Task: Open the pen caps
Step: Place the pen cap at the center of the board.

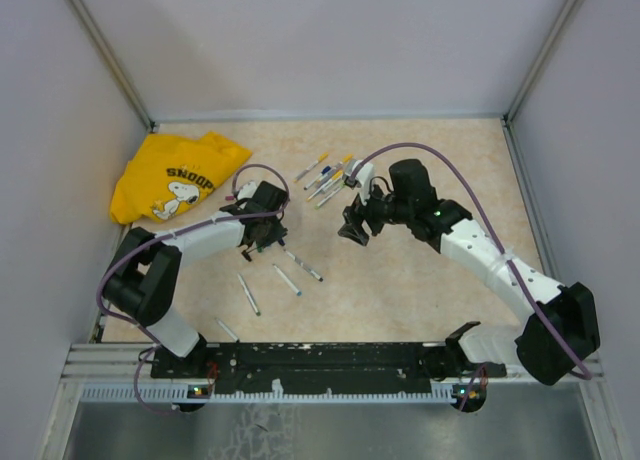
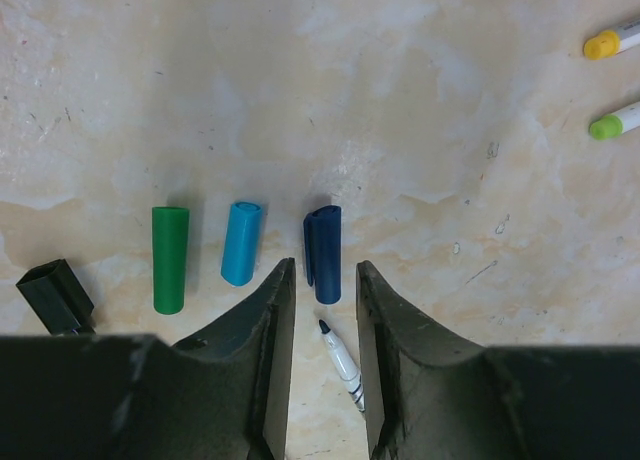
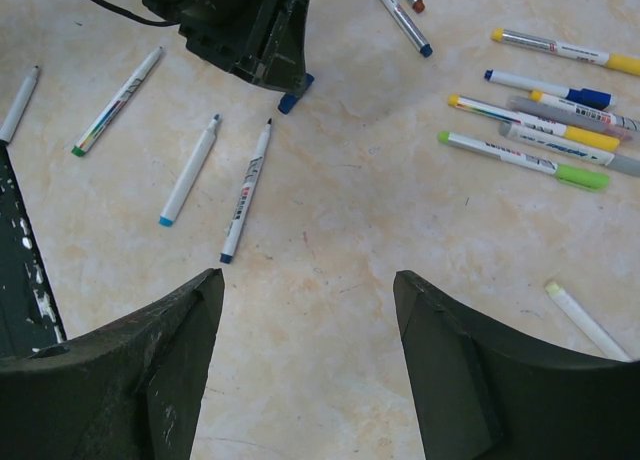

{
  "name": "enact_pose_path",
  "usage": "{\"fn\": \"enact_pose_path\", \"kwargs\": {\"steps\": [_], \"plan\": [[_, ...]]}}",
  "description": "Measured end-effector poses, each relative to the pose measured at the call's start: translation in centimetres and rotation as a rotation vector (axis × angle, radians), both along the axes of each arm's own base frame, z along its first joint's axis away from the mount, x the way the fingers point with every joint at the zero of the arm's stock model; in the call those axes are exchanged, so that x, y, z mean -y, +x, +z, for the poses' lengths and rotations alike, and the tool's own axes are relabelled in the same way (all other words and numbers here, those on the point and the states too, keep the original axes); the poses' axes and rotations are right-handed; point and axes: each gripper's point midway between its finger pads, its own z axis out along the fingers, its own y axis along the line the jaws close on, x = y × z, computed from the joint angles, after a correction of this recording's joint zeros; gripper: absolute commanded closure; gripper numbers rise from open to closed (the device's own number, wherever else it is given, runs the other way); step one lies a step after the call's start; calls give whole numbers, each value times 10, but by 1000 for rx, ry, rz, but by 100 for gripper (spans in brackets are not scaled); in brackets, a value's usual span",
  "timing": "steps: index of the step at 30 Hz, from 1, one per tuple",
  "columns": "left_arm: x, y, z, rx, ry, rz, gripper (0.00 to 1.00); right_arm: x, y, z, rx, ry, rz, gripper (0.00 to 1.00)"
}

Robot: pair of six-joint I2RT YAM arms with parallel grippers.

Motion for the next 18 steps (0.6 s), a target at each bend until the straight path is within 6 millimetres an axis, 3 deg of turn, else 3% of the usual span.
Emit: {"fn": "enact_pose_path", "kwargs": {"steps": [10, 18], "plan": [[3, 4, 10, 20, -1, -24, 58, 0, 0, 0, -1, 1, 3, 31], [9, 6, 48, 116, -53, -87, 53, 0, 0, 0, -2, 3, 4, 31]]}}
